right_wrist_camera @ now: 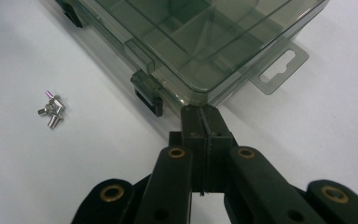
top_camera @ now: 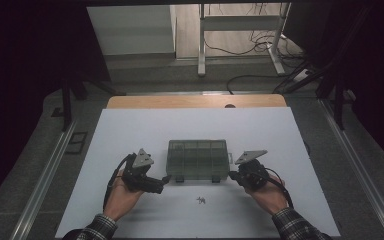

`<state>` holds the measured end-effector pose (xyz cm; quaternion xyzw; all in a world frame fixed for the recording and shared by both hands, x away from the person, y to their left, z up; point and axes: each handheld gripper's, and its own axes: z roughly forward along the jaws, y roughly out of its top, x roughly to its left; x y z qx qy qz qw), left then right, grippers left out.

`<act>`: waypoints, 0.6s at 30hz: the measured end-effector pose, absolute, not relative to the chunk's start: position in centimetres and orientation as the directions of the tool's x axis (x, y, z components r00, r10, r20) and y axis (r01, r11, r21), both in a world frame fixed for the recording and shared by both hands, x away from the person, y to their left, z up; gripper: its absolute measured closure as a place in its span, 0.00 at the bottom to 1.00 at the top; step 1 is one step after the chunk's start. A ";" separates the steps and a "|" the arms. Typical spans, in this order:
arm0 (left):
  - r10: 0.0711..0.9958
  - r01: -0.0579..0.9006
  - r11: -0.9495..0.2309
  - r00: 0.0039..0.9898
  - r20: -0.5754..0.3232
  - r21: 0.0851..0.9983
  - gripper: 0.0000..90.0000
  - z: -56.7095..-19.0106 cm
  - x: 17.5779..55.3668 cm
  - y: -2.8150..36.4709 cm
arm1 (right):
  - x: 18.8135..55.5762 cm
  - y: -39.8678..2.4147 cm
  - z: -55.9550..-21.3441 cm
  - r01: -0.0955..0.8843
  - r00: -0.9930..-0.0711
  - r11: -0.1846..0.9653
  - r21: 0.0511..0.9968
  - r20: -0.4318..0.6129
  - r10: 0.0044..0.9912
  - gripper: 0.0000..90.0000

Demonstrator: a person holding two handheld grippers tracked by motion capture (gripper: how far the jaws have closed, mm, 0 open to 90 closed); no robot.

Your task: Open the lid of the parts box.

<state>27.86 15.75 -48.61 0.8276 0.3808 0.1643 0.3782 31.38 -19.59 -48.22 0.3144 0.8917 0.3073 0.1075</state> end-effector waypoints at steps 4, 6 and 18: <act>0.758 0.516 -0.418 0.652 -0.026 0.747 0.00 -48.6 27.9 15.7 | 31.4 -19.7 -47.9 0.492 -0.777 0.598 0.632 0.010 0.629 0.99; 0.757 0.518 -0.423 0.653 -0.024 0.743 0.00 -48.5 27.9 15.7 | 31.5 -19.8 -47.8 0.489 -0.778 0.592 0.641 0.013 0.628 0.99; 0.748 0.530 -0.393 0.660 -0.074 0.751 0.00 -48.2 27.9 16.1 | 31.5 -19.8 -47.0 0.486 -0.772 0.554 0.676 0.035 0.634 0.99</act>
